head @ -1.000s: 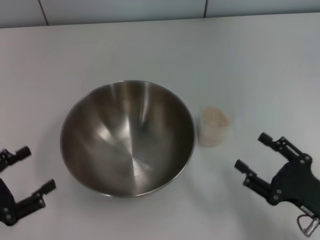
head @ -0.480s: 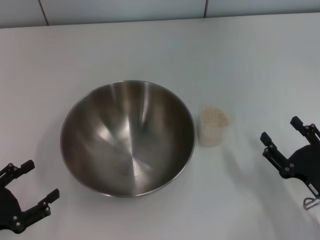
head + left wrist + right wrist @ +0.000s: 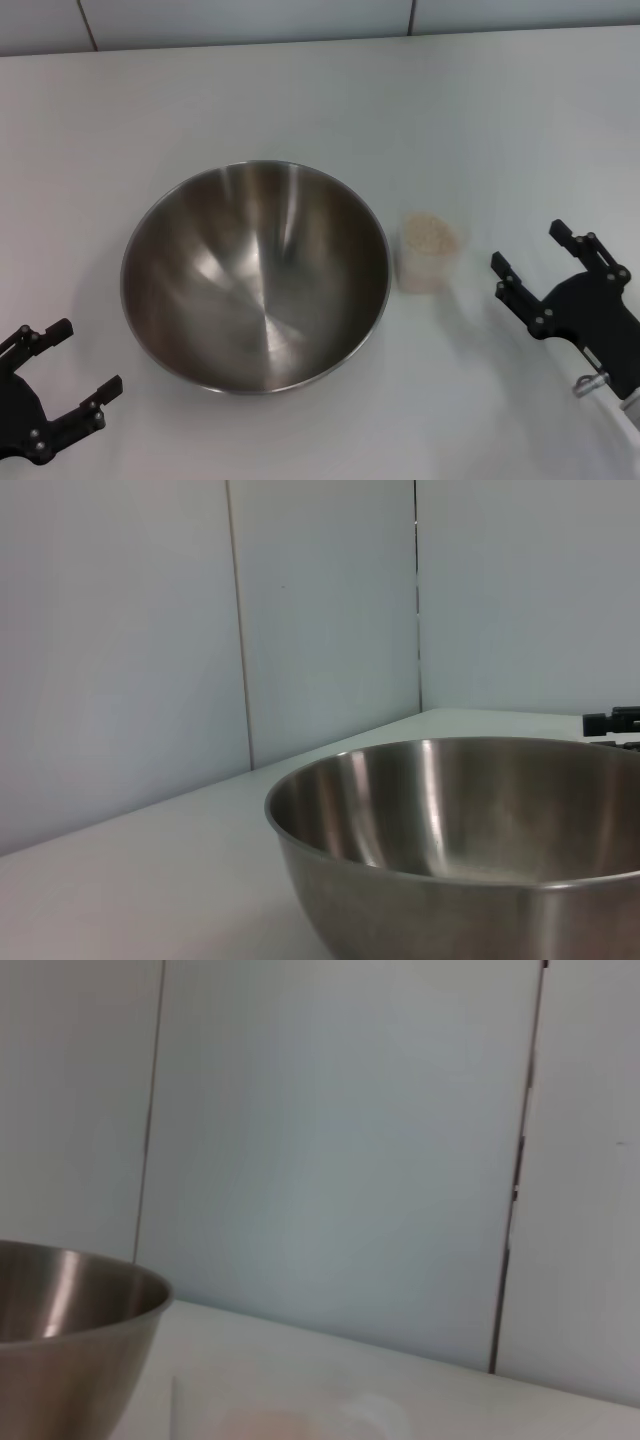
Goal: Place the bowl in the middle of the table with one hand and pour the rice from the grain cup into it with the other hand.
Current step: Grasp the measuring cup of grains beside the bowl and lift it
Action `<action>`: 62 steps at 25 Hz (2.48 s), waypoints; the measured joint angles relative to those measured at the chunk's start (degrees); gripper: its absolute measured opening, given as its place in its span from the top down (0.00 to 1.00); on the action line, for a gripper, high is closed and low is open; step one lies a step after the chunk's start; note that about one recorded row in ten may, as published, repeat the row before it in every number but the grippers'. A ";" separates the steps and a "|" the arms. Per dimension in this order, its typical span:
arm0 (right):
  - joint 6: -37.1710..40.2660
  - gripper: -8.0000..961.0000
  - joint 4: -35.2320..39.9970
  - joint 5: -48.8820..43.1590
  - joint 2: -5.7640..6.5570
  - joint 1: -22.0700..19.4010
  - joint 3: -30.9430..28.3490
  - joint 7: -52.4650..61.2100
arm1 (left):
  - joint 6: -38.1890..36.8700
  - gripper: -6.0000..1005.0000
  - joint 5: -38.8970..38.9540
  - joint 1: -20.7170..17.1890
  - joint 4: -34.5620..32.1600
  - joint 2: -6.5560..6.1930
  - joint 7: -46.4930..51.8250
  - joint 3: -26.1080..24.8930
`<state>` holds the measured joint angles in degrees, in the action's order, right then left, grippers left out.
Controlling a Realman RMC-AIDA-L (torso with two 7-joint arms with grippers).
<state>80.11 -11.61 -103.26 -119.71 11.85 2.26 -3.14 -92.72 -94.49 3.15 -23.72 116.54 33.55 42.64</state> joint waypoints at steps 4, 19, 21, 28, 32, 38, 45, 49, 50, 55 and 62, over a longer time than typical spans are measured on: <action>-0.80 0.22 -0.34 0.00 0.01 0.79 -0.16 -0.32 | 0.03 0.18 0.00 0.00 0.02 0.00 0.08 0.07; -2.69 0.21 -1.09 -0.01 -0.07 2.89 -4.30 -0.38 | 0.17 0.18 -0.45 -0.06 0.08 0.00 0.29 0.52; -3.76 0.21 -1.12 -0.01 -0.08 3.42 -4.53 -0.38 | 0.18 0.18 -0.52 -0.06 0.08 0.00 0.29 0.52; -6.32 0.22 -1.63 -0.01 -0.09 5.08 -4.65 -0.38 | 0.32 0.18 -0.58 -0.08 0.61 -0.03 0.29 0.51; -6.67 0.22 -1.76 -0.01 -0.08 5.70 -4.64 -0.30 | 0.40 0.18 -0.60 -0.08 0.64 -0.03 0.29 0.51; -7.82 0.23 -1.84 -0.01 -0.08 6.47 -4.71 -0.16 | 0.44 0.18 -0.62 -0.01 0.62 0.00 0.29 0.55; -7.93 0.24 -1.93 -0.01 -0.08 7.37 -5.37 -0.22 | 0.44 0.18 -0.61 0.02 0.60 0.00 0.29 0.60; -8.48 0.24 -1.92 -0.01 -0.08 7.94 -5.61 -0.22 | 0.44 0.18 -0.61 -0.01 0.60 0.00 0.29 0.60; -8.64 0.24 -1.93 -0.01 -0.08 8.11 -5.72 -0.22 | 0.45 0.18 -0.61 -0.02 0.60 0.00 0.29 0.60; -10.47 0.25 -1.93 -0.01 -0.09 8.83 -6.29 0.11 | 0.51 0.18 -0.61 -0.07 0.66 -0.05 0.29 0.60; -11.79 0.43 -1.99 -0.01 -0.08 9.29 -7.04 0.12 | 0.79 0.18 -0.67 -0.25 0.69 -0.09 0.29 0.60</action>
<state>68.31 -13.60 -103.27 -119.80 21.15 -4.78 -3.02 -91.93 -95.15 2.90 -23.02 116.45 33.84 43.24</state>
